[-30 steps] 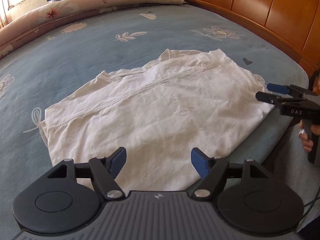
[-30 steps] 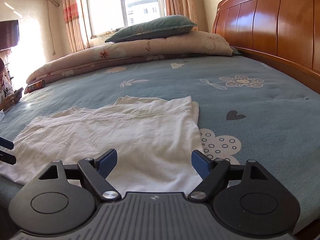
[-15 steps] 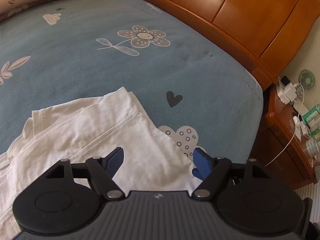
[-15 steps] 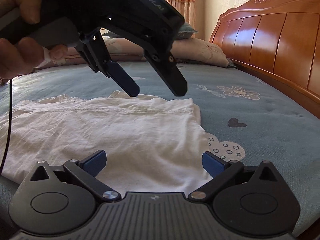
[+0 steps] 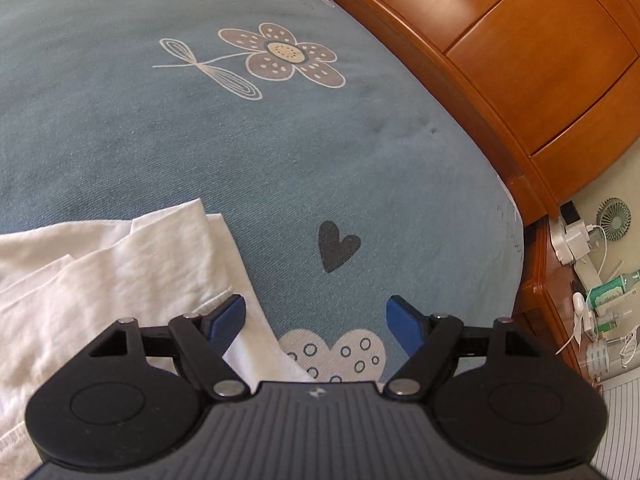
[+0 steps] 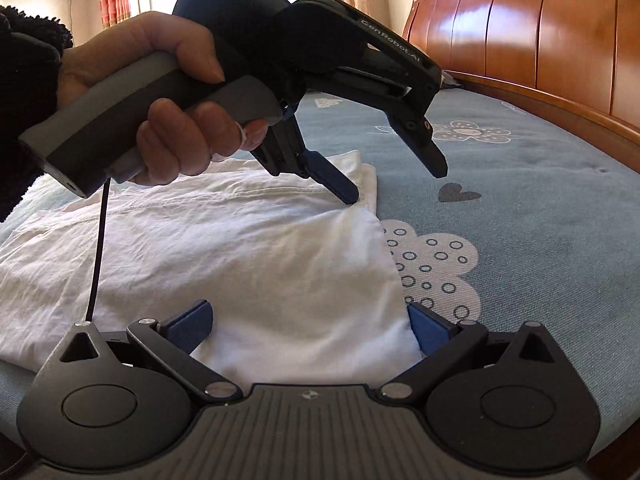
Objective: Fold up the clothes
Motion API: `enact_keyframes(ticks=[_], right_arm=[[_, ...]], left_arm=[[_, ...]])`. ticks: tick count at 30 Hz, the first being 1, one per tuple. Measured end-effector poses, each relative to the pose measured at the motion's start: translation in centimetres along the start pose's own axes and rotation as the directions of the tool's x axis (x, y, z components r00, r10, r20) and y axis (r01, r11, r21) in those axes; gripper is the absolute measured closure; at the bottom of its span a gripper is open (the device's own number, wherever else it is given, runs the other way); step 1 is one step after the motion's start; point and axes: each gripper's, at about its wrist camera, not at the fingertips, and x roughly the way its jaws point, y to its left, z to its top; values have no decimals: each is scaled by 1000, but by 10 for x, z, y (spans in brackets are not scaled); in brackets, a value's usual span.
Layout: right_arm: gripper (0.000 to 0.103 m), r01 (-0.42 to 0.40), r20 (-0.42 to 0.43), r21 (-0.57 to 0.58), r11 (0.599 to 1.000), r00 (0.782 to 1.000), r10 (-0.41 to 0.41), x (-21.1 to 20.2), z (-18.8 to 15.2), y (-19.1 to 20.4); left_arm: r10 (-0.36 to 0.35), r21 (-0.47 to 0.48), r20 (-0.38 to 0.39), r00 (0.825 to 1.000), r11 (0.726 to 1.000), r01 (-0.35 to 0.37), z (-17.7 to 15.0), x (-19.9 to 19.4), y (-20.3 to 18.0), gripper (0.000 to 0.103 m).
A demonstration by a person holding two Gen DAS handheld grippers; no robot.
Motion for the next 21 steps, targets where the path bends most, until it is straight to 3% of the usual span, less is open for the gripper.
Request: enact_keyframes(ticks=[4, 8, 11, 15, 21], right_arm=[[0, -7, 52, 22, 1000, 999, 6, -9, 2, -3], [0, -77, 138, 8, 997, 988, 75, -22, 3, 0], [0, -102, 104, -13, 995, 989, 103, -15, 5, 4], [0, -87, 60, 12, 996, 995, 86, -4, 5, 3], [0, -64, 66, 15, 998, 996, 63, -1, 1, 5]], left_arm=[[-15, 24, 45, 999, 1000, 14, 3, -16, -5, 26], [55, -6, 53, 997, 998, -55, 3, -24, 8, 25], [113, -50, 8, 994, 992, -113, -1, -19, 21, 25], [116, -46, 42, 992, 992, -114, -11, -46, 15, 25], [191, -18, 96, 977, 981, -191, -43, -109, 1, 21]])
